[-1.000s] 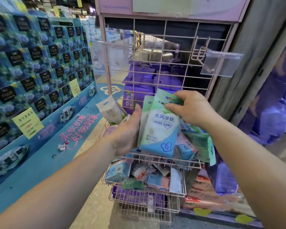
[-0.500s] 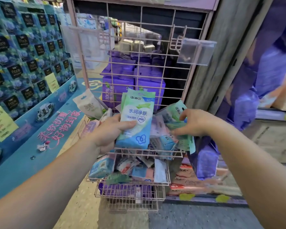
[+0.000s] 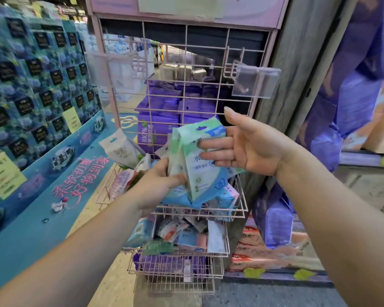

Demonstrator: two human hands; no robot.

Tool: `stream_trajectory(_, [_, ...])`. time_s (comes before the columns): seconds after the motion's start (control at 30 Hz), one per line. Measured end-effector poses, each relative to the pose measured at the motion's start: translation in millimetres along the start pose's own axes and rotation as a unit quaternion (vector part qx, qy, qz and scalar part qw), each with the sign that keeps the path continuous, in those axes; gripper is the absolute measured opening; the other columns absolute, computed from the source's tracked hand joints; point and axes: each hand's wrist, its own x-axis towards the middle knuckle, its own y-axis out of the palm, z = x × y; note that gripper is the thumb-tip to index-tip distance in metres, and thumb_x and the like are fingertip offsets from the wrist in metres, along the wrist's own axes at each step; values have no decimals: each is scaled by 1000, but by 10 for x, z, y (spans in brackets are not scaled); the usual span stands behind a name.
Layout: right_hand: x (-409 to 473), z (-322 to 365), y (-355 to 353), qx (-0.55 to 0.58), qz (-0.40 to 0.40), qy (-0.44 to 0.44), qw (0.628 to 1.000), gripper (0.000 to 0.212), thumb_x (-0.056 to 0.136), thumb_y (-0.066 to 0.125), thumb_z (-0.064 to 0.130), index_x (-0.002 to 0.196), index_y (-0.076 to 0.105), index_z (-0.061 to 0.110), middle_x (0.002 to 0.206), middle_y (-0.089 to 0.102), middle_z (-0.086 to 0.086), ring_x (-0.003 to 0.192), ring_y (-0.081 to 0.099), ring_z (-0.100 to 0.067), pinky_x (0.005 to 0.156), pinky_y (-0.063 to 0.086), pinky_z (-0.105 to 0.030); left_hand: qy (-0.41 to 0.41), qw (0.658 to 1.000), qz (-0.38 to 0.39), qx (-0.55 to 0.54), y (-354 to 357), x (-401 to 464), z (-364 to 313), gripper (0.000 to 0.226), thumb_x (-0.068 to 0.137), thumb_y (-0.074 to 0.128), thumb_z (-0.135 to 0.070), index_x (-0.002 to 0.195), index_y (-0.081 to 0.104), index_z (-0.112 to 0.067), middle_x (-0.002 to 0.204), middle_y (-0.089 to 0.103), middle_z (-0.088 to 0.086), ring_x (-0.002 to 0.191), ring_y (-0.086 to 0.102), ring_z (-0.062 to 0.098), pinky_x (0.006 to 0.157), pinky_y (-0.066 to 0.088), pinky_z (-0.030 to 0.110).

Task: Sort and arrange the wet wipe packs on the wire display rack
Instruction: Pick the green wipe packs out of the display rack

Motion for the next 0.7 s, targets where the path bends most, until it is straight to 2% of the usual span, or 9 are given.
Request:
stream_trajectory(0.07, [159, -69, 93, -85, -13, -20, 996, 34, 80, 65, 37, 106, 63, 15, 77, 75, 2, 65, 72, -11, 62, 51, -22, -11, 1000, 5, -21, -22, -52, -6, 55, 73, 77, -13, 123, 54, -16, 112, 72, 2, 107, 66, 21, 96, 49, 42])
stream_trajectory(0.13, [334, -151, 187, -247, -132, -60, 958, 26, 79, 75, 31, 93, 69, 11, 68, 71, -4, 52, 66, -14, 51, 53, -27, -37, 997, 10, -69, -53, -98, -11, 56, 71, 73, -21, 123, 54, -12, 111, 72, 10, 97, 70, 27, 84, 56, 43])
stream_trajectory(0.2, [452, -208, 256, -339, -218, -109, 909, 32, 71, 80, 38, 84, 71, 11, 72, 72, -10, 59, 68, -25, 60, 58, -38, -56, 991, 14, -117, -70, -149, -16, 43, 79, 65, -21, 119, 55, -10, 107, 73, 13, 84, 73, 25, 71, 60, 36])
stream_trajectory(0.3, [537, -284, 304, -343, -242, -147, 896, 38, 75, 75, 44, 81, 65, 8, 70, 65, -4, 65, 62, -24, 65, 52, -34, -48, 991, -20, -120, -92, -185, -21, 16, 93, 55, -21, 107, 61, -19, 99, 75, 5, 80, 73, 22, 64, 60, 34])
stream_trajectory(0.37, [606, -356, 341, -306, -250, -144, 907, 42, 77, 68, 51, 88, 65, 10, 79, 70, 0, 74, 65, -22, 74, 54, -37, -42, 994, -60, -79, -136, -179, -57, 24, 92, 53, -43, 102, 64, -24, 108, 73, 2, 93, 70, 22, 74, 59, 39])
stream_trajectory(0.47, [699, -435, 448, -258, -262, -155, 917, 52, 70, 61, 62, 93, 64, 15, 89, 73, -2, 86, 68, -25, 82, 55, -46, -53, 996, -32, -68, -176, -154, -62, 70, 67, 50, -81, 115, 65, -32, 124, 67, 3, 113, 63, 26, 100, 47, 52])
stream_trajectory(0.53, [694, -445, 508, -270, -269, -179, 907, 36, 81, 64, 50, 90, 62, 15, 85, 71, 2, 84, 66, -21, 79, 54, -40, -52, 992, 0, -116, -154, -157, -52, 60, 70, 53, -64, 114, 65, -26, 118, 70, 7, 107, 67, 28, 95, 51, 51])
stream_trajectory(0.63, [634, -466, 547, -285, -280, -201, 894, 22, 85, 65, 41, 89, 59, 19, 81, 64, 13, 79, 62, -9, 71, 50, -25, -46, 988, 17, -149, -120, -159, -50, 23, 71, 67, -26, 92, 74, -21, 102, 75, 11, 86, 73, 27, 79, 59, 45])
stream_trajectory(0.7, [602, -525, 534, -209, -276, -182, 920, 32, 80, 70, 43, 98, 58, 20, 91, 68, 5, 87, 66, -15, 77, 55, -33, -34, 989, 4, -145, -130, -139, -31, 28, 68, 71, -19, 96, 72, -18, 102, 74, 14, 83, 72, 29, 72, 60, 42])
